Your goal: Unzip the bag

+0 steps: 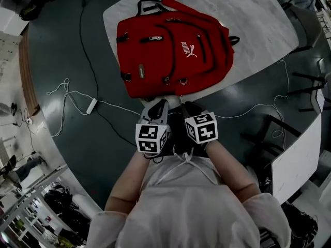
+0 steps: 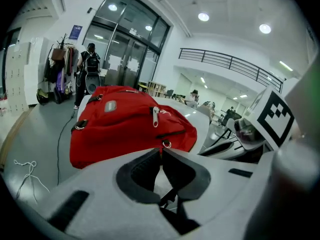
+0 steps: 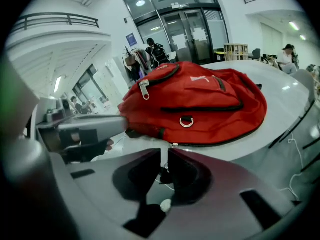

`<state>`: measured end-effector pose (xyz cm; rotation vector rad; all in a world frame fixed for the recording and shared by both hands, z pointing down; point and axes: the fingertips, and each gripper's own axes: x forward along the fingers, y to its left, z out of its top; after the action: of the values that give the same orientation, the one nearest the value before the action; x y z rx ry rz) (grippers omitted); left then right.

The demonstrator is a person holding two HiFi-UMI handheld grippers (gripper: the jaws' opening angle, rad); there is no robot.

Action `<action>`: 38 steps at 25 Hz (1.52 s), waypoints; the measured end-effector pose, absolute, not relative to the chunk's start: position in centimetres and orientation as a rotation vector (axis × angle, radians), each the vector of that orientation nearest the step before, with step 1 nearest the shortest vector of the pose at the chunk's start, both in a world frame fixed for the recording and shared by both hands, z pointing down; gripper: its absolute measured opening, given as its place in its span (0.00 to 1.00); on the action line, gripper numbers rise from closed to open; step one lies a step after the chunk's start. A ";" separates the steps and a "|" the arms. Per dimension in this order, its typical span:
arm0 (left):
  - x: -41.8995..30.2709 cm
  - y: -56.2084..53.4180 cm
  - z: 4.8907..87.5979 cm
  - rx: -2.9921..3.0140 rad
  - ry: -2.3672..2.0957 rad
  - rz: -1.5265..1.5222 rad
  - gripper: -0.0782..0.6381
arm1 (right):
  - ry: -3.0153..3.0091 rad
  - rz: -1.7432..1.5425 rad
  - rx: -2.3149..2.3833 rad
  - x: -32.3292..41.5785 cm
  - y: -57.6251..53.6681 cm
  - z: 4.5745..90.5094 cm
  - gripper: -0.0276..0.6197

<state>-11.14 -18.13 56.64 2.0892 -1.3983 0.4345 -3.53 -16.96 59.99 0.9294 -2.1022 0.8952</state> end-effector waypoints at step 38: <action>-10.8 -21.7 65.5 1.889 -1.228 0.657 0.14 | -1.996 0.724 0.770 -0.7 -19.5 64.9 0.09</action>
<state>-10.82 -21.66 65.51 1.8893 -1.2283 0.6574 -0.71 -19.52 64.95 0.7701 -1.9955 0.7239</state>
